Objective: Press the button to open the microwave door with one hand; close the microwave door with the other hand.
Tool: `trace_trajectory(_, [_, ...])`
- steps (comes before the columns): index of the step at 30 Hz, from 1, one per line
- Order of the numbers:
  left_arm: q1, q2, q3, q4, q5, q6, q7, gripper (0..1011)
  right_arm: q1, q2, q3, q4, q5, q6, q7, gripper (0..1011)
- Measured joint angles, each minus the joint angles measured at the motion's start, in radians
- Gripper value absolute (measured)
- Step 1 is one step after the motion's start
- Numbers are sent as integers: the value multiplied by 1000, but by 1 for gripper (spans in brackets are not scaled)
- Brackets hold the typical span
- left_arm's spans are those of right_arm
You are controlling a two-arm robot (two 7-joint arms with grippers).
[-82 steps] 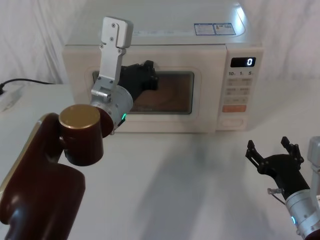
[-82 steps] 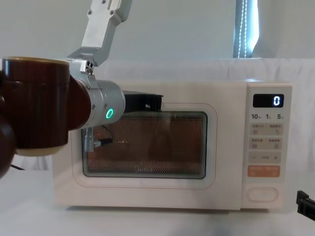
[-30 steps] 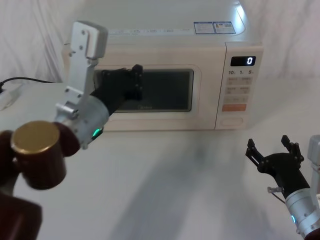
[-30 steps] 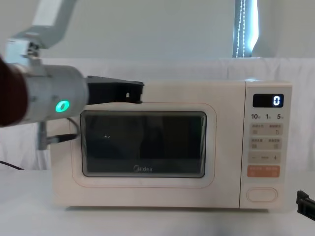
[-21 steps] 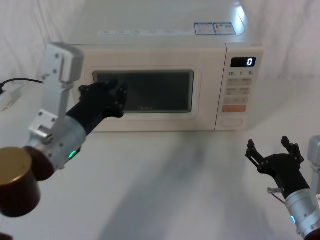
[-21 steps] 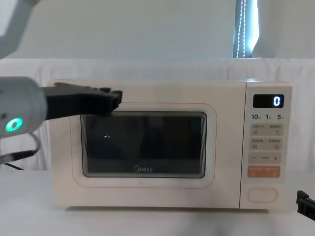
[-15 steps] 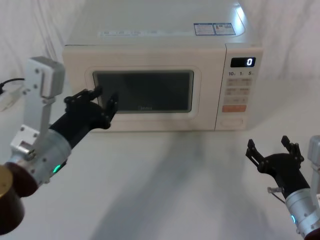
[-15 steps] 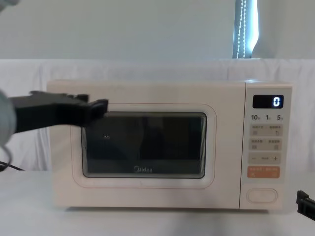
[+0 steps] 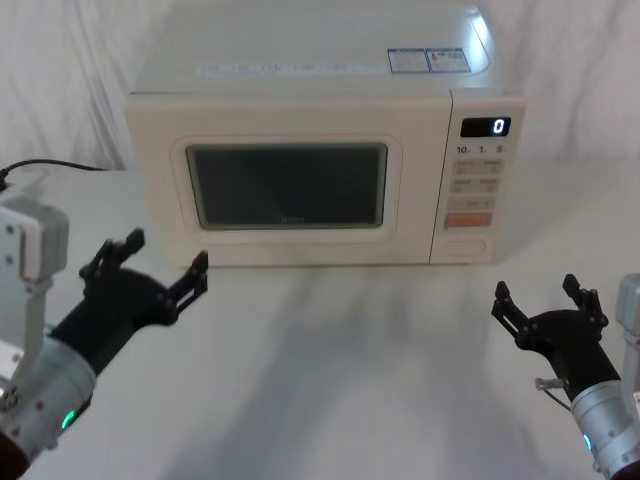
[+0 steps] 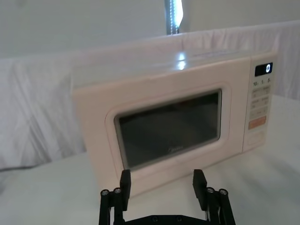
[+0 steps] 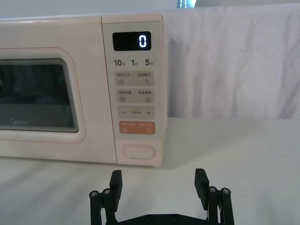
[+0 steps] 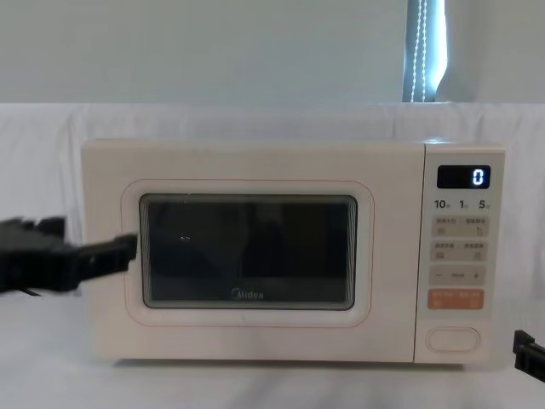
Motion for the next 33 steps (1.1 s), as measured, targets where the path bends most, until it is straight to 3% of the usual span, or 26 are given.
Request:
trace_trajectory(1, [22, -2, -7, -5, -7, -6, 6, 888, 0, 0, 0, 0, 0, 0, 0, 1002])
trace_trajectory(6, [75, -8, -28, -11, -25, -22, 22, 997, 0, 0, 0, 0, 0, 0, 0, 1002])
trace_trajectory(20, [163, -15, -69, 7, -30, -76, 55, 1001, 0, 0, 0, 0, 0, 0, 0, 1002])
trace_trajectory(33, [179, -28, -74, 24, -16, -90, 73, 1001, 0, 0, 0, 0, 0, 0, 0, 1002])
